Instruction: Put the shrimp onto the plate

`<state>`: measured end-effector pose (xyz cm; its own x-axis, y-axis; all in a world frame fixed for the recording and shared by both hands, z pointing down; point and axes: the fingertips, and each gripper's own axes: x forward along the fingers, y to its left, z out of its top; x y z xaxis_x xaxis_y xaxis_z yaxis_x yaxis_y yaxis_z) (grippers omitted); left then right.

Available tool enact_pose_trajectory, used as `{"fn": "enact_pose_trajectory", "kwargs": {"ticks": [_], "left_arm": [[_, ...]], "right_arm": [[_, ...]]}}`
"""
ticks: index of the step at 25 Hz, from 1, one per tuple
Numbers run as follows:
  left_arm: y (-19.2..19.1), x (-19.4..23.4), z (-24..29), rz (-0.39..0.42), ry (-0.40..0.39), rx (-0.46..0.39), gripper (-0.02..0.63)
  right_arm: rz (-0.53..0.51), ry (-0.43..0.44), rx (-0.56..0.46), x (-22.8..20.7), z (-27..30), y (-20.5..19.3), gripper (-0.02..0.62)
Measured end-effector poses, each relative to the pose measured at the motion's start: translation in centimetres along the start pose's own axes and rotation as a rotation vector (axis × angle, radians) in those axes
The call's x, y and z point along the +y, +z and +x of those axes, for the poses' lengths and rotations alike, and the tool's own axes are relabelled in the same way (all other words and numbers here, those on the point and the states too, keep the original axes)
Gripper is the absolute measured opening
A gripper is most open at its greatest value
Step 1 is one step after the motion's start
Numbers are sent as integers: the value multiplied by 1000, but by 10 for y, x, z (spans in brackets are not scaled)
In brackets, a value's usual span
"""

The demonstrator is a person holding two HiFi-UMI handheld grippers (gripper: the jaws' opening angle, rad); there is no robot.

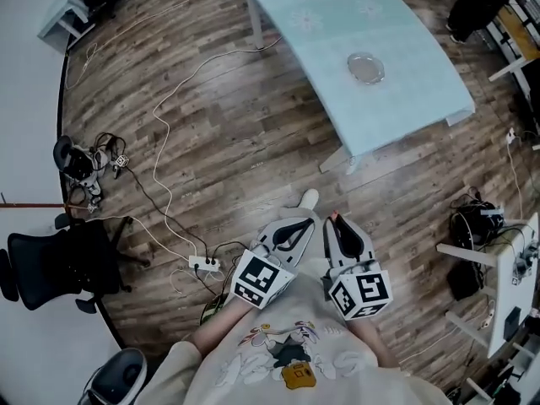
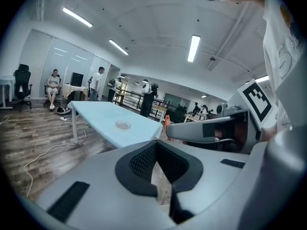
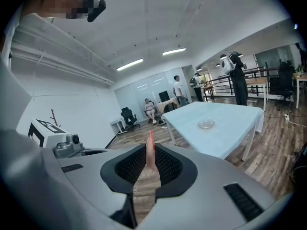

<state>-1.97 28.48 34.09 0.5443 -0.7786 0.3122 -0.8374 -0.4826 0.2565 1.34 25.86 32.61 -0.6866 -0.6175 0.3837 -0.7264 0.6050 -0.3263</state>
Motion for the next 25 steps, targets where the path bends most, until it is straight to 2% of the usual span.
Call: {"fn": "enact_pose_trajectory", "kwargs": {"ticks": [5, 8, 12, 18, 22, 25], "left_arm": [[3, 11, 20, 11, -51, 28, 6], [2, 33, 40, 13, -58, 57, 8], [25, 68, 74, 36, -57, 69, 8], [67, 106, 148, 46, -88, 67, 8], [83, 128, 206, 65, -121, 116, 8], [106, 141, 249, 78, -132, 116, 8]], "right_arm": [[44, -44, -13, -21, 23, 7, 78], [52, -58, -29, -36, 44, 16, 78], [63, -77, -44, -67, 75, 40, 78], [72, -114, -68, -133, 126, 89, 78], [93, -140, -74, -183, 154, 114, 78], [94, -169, -84, -225, 166, 132, 78]]}}
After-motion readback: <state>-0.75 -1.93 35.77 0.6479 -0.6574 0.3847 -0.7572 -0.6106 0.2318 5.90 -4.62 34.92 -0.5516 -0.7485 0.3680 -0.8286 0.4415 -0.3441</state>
